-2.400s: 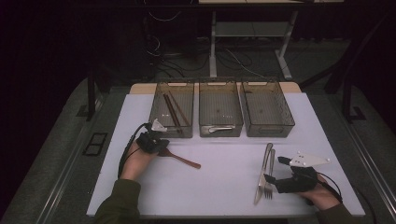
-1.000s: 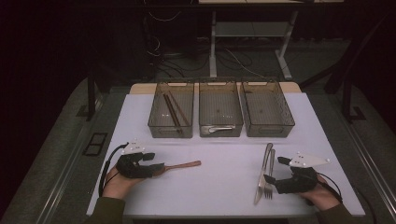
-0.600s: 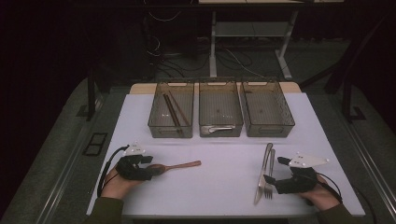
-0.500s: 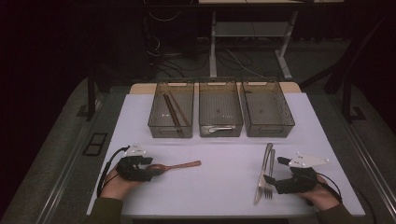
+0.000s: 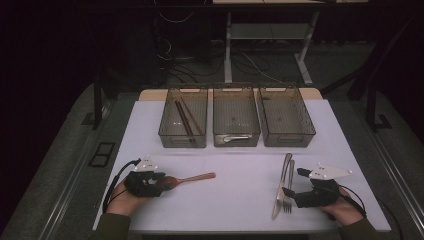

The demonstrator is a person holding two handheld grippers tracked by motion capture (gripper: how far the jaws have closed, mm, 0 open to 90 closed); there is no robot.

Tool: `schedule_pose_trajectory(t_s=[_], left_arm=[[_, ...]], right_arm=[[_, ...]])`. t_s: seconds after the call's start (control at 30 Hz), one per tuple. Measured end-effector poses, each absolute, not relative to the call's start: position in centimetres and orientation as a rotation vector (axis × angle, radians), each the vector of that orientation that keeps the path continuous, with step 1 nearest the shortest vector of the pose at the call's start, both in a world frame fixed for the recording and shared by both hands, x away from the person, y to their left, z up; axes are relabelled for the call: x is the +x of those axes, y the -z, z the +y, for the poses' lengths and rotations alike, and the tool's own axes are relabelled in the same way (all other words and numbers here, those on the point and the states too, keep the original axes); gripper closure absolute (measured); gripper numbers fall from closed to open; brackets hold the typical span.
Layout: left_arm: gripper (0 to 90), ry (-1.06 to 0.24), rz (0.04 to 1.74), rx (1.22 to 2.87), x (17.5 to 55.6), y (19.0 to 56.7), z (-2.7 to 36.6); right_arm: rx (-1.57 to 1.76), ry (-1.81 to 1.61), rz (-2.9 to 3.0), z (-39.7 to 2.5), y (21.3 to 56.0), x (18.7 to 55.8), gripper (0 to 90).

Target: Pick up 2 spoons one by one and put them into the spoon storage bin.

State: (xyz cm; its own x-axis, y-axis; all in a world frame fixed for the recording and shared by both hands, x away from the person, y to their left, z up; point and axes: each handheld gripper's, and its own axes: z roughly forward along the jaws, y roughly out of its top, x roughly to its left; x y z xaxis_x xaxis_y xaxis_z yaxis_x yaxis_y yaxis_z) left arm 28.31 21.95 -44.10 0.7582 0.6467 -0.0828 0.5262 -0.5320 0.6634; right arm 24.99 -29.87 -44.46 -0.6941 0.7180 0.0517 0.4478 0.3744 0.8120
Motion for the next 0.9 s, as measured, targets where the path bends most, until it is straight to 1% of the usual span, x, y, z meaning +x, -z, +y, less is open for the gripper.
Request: schedule_pose_trajectory(t_s=[0.1,0.27,0.5,0.77,0.9], left_arm=[[57.1,-0.205,0.846,2.265,28.26,44.09,22.05],[61.1,-0.206,0.823,2.280,28.17,43.94,22.16],[72.4,-0.215,0.791,2.281,27.90,43.60,22.48],[80.4,-0.193,0.758,2.272,27.79,43.26,22.45],[81.1,-0.196,0.755,2.274,27.81,43.23,22.38]], right_arm=[[1.025,-1.227,2.330,-29.85,44.46,24.98,11.8],[1.023,-1.227,2.330,-29.86,44.47,24.99,11.8],[1.025,-1.226,2.332,-29.81,44.48,24.97,11.8],[1.022,-1.226,2.332,-29.83,44.46,24.97,11.8],[1.021,-1.226,2.332,-29.83,44.46,24.97,11.8]])
